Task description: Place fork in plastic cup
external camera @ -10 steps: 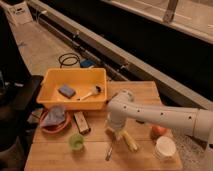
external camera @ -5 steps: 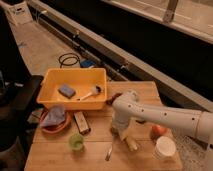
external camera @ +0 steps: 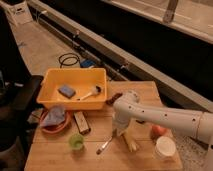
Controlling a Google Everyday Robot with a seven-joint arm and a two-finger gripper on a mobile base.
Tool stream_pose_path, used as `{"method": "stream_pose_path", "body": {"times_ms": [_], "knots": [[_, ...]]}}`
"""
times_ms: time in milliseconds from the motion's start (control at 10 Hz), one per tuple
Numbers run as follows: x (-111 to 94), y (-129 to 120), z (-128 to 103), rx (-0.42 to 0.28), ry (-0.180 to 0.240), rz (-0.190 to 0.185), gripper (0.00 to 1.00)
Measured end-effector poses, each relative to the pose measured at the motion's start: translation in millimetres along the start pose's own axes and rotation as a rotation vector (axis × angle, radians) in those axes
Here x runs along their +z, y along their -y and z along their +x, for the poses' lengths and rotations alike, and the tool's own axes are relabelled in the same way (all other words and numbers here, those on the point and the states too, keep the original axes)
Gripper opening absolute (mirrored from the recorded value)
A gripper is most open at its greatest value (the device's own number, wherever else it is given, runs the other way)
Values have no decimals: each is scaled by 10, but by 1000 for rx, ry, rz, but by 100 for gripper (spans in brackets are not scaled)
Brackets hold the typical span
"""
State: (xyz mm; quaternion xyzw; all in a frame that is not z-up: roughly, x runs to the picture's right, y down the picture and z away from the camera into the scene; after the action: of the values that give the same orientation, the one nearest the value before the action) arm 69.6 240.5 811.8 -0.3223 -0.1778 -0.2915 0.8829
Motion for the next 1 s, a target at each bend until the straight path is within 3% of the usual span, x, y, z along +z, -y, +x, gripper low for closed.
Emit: {"method": "stream_pose_path", "body": {"times_ms": [300,600,1000], "knots": [[-250,26,-13,1,-48,38,0],[-764,81,-27,0,-113,121,0],[-1457,241,-11,-6,-156,229,0]]}}
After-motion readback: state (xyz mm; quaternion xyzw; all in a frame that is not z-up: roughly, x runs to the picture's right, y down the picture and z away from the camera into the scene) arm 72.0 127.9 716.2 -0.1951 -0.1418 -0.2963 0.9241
